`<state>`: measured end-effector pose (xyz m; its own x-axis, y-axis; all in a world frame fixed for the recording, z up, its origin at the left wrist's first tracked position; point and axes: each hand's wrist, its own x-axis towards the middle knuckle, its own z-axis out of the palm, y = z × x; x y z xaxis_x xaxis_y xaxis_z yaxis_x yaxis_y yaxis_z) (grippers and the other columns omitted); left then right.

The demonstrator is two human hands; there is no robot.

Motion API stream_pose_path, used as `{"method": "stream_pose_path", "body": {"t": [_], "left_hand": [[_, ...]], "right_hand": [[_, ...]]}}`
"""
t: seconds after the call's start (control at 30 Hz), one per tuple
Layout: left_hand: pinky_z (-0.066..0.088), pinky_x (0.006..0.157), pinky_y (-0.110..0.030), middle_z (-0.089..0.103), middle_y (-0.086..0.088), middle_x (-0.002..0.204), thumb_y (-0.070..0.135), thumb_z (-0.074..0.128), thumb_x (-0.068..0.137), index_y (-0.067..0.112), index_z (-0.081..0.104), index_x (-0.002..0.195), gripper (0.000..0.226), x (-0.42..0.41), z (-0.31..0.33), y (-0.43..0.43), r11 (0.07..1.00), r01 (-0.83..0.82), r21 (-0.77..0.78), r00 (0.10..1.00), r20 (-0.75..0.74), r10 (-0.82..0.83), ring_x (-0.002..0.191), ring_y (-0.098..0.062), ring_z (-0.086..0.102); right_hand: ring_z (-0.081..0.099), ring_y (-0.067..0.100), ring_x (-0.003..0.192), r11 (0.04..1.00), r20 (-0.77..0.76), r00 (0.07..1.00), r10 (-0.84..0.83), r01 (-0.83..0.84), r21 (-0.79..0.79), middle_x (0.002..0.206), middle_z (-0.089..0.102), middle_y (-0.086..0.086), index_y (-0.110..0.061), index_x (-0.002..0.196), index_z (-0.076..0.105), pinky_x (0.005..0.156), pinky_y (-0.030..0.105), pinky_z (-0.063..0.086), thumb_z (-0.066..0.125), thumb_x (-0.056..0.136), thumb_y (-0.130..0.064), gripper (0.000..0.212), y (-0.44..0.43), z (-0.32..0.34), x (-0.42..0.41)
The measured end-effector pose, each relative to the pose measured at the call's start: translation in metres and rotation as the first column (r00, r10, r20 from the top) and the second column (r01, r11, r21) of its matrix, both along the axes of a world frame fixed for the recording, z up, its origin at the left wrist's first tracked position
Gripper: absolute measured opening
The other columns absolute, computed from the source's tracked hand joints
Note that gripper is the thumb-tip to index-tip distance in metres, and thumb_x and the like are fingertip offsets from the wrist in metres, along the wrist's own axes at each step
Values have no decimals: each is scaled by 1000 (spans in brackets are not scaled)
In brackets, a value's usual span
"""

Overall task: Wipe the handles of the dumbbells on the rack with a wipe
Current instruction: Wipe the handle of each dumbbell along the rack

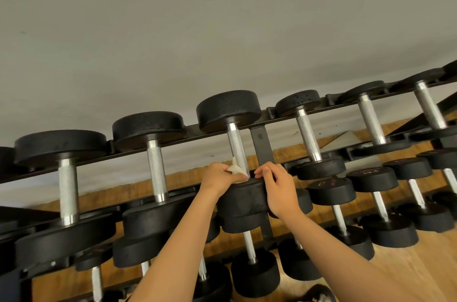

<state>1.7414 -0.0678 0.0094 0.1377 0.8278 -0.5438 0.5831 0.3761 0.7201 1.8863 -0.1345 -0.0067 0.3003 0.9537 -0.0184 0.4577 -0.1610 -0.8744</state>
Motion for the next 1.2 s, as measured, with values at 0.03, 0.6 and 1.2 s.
{"method": "stream_pose_path", "body": {"t": [0.03, 0.6, 1.2], "left_hand": [[51, 72, -26, 68, -1, 94, 32, 79, 78, 11, 71, 100, 31, 2, 1, 2, 1000, 26, -13, 1000, -10, -26, 85, -14, 61], [53, 77, -34, 70, -14, 90, 27, 74, 84, 7, 70, 81, 20, 13, 2, 6, 956, -280, 92, 953, 150, 265, 86, -25, 66], [49, 82, -26, 65, -8, 111, 24, 70, 88, 4, 62, 114, 33, 43, 17, 39, 758, -635, 152, 764, 269, 586, 102, -22, 62]], "right_hand": [[54, 5, 87, 1000, 1, 1000, 1, -1, 3, 82, 62, -6, -21, 79, 64, 75, 21, 42, 42, 98, -16, 29, 0, 0, 0], [54, 4, 87, 1000, 3, 1000, 14, -14, 2, 82, 62, -6, -24, 80, 63, 73, 11, 37, 42, 99, -15, 29, 0, 1, 0], [55, 2, 86, 1000, 7, 1000, 6, -6, -24, 84, 62, -6, -22, 81, 64, 74, 10, 38, 43, 98, -16, 28, 0, 1, 1]]}}
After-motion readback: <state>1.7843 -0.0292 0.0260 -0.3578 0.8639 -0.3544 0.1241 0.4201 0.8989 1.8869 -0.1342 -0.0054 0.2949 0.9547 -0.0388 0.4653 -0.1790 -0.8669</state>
